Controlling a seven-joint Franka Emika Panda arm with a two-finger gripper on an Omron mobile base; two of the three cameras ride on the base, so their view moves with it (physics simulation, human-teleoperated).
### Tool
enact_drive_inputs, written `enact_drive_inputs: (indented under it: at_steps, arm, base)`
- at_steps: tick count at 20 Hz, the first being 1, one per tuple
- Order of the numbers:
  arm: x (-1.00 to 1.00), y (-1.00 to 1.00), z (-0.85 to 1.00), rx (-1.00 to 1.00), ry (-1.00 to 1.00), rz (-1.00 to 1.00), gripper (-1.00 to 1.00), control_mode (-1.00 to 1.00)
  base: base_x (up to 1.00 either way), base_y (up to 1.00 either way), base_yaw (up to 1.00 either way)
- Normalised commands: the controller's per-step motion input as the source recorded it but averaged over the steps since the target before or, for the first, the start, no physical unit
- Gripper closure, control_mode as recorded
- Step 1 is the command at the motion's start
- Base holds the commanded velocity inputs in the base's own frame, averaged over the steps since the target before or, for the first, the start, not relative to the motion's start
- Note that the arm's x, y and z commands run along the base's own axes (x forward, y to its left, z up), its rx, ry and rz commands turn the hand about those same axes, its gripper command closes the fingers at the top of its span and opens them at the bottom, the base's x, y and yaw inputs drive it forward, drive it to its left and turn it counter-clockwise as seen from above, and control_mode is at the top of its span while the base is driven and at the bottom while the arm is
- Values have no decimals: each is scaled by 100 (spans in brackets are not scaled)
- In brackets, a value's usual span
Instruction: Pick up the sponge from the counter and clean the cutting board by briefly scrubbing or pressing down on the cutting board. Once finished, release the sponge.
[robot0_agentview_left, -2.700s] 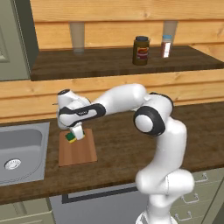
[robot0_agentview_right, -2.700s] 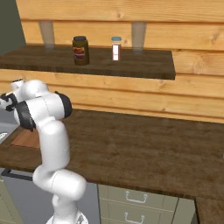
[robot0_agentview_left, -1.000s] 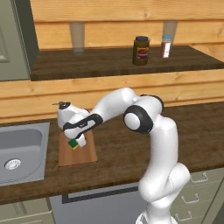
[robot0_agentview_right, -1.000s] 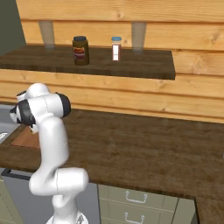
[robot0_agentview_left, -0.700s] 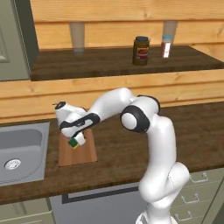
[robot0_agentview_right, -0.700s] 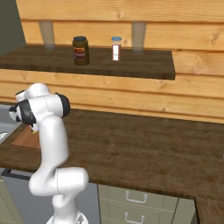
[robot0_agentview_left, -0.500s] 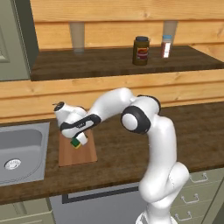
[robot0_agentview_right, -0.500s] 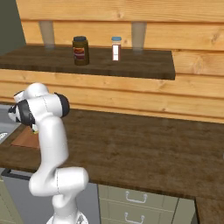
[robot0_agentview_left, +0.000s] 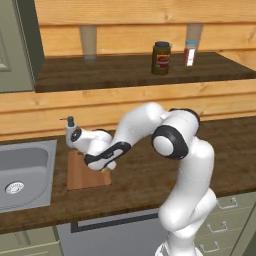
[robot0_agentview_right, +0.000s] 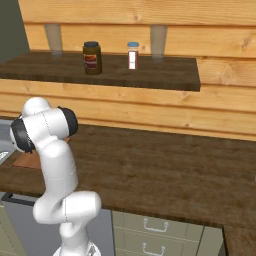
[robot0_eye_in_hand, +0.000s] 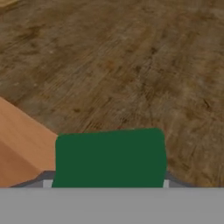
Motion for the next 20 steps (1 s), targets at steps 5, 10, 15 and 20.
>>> enact_drive_inputs:
  at_steps: [5,10,15,20]
  arm:
    - [-10,-65,-63,-9,-1,-21,100,-100]
    - [-8,-71,-63,-8,0,-21,100,-100]
    - [-8,-71,-45,-5,3,-21,100,-100]
    - [-20,-69,-55,-8,0,-20,100,-100]
  base:
    - [0,0,0]
    - [0,0,0]
    - [0,0,0]
    - [0,0,0]
